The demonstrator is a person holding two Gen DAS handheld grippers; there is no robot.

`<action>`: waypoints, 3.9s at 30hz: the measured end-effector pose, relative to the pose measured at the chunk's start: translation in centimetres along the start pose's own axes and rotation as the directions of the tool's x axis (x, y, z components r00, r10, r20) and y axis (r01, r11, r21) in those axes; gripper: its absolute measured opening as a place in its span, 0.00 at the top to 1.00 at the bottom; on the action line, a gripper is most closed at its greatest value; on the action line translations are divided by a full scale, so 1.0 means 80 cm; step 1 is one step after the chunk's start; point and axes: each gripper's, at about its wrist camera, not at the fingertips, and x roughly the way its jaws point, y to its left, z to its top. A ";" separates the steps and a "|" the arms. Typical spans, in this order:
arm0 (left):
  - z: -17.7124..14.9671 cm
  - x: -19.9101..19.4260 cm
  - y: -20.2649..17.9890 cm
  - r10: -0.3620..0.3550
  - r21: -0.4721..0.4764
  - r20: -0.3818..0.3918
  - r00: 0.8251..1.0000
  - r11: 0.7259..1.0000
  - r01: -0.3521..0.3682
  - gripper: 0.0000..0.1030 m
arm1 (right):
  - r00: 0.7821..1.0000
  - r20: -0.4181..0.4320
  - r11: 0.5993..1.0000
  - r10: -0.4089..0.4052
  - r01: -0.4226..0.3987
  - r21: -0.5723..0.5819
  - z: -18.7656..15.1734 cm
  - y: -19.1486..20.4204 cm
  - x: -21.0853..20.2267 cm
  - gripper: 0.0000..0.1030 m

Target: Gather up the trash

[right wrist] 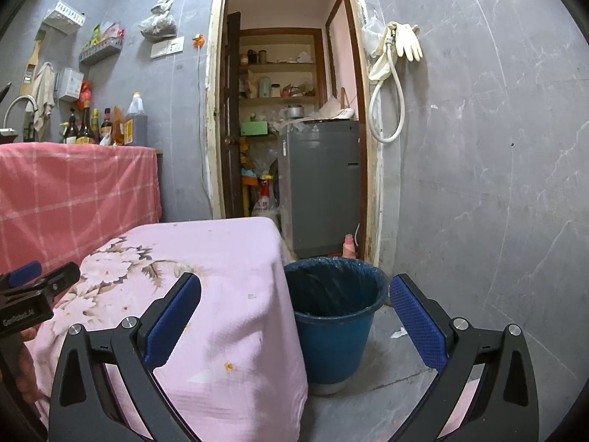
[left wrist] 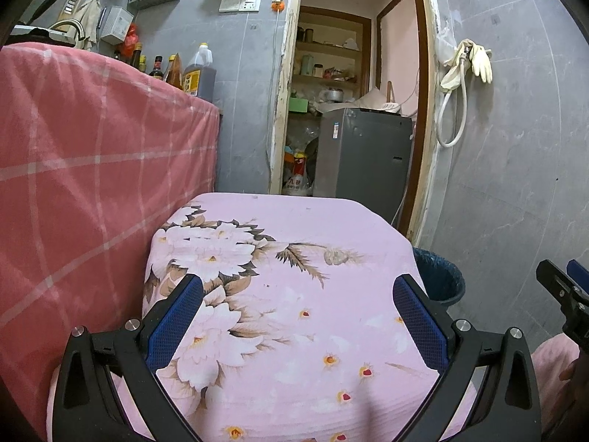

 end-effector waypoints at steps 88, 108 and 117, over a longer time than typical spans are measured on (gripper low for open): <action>-0.009 -0.009 0.004 0.009 0.008 0.028 1.000 1.000 -0.009 0.02 | 1.000 0.025 1.000 -0.012 0.012 0.006 -0.001 -0.007 -0.007 0.00; -0.009 -0.009 0.005 0.008 0.009 0.028 1.000 1.000 -0.008 0.02 | 1.000 0.024 1.000 -0.013 0.013 0.008 -0.001 -0.006 -0.007 0.00; -0.007 -0.010 0.005 0.014 -0.011 0.018 1.000 1.000 -0.014 0.02 | 1.000 0.025 1.000 -0.014 0.013 0.010 -0.002 -0.005 -0.007 0.00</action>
